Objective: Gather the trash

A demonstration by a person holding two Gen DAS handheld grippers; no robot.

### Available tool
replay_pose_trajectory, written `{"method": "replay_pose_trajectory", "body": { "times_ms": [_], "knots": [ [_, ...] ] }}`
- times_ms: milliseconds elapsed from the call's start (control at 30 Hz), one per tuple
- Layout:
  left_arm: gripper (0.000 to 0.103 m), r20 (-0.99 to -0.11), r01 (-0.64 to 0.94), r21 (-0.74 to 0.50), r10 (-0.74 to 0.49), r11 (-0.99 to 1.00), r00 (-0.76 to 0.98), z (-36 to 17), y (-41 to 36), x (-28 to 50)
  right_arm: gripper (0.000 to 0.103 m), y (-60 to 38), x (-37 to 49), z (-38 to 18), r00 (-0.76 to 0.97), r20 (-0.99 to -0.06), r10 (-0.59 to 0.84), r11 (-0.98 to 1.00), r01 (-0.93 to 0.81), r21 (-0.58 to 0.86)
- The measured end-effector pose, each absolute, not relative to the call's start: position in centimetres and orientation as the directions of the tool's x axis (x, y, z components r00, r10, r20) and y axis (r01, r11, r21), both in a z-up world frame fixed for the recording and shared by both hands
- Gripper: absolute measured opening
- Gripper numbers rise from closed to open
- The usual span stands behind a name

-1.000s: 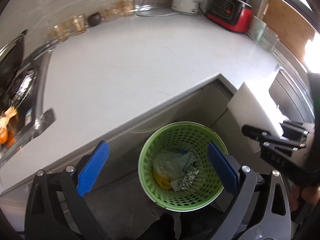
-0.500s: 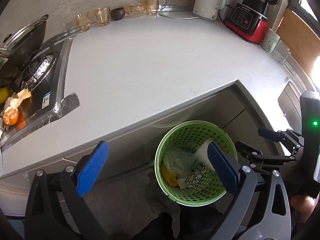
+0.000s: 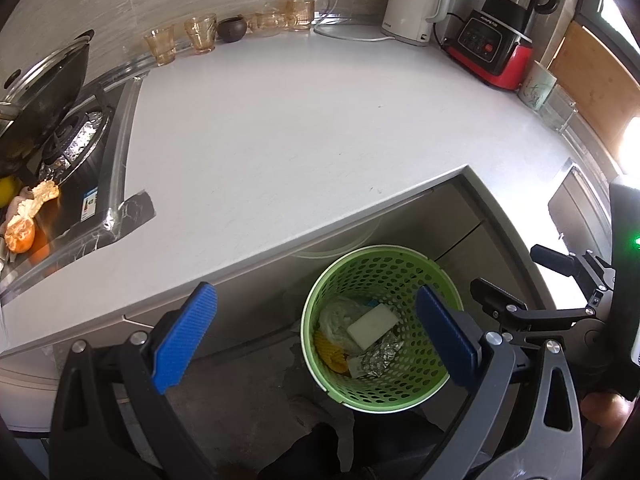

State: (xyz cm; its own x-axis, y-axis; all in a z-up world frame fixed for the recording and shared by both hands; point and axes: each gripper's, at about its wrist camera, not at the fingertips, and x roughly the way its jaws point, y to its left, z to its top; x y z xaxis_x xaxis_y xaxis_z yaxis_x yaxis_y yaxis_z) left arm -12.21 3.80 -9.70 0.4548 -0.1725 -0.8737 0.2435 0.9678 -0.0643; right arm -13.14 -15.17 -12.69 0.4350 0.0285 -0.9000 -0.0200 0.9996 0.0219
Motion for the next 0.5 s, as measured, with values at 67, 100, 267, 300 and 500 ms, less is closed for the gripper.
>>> {"method": "replay_pose_trajectory", "body": {
  "times_ms": [67, 100, 267, 300, 500],
  "knots": [
    [0.095, -0.872, 0.239, -0.071, -0.176, 0.968, 0.457, -9.4, 3.6, -11.9, 0.096, -15.4, -12.8, -12.1, 0.446, -0.895, 0.022, 1.0, -0.019, 0.015],
    [0.095, -0.87, 0.234, -0.074, -0.178, 0.969, 0.461, -9.2, 3.5, -11.7, 0.096, -15.5, -12.7, -12.0, 0.449, -0.893, 0.021, 1.0, -0.019, 0.014],
    [0.095, -0.86, 0.211, -0.081, -0.175, 0.974, 0.479, -8.5, 3.0, -10.6, 0.1, -16.3, -11.4, -10.9, 0.469, -0.883, 0.023, 1.0, -0.023, 0.013],
    [0.095, -0.858, 0.206, -0.08, -0.173, 0.975, 0.484, -8.3, 2.8, -10.2, 0.1, -16.6, -11.0, -10.6, 0.474, -0.88, 0.026, 1.0, -0.026, 0.015],
    [0.095, -0.835, 0.156, -0.08, -0.152, 0.984, 0.529, -6.5, 1.3, -7.0, 0.1, -18.1, -7.4, -8.6, 0.51, -0.859, 0.043, 0.999, -0.046, 0.022]
  ]
}}
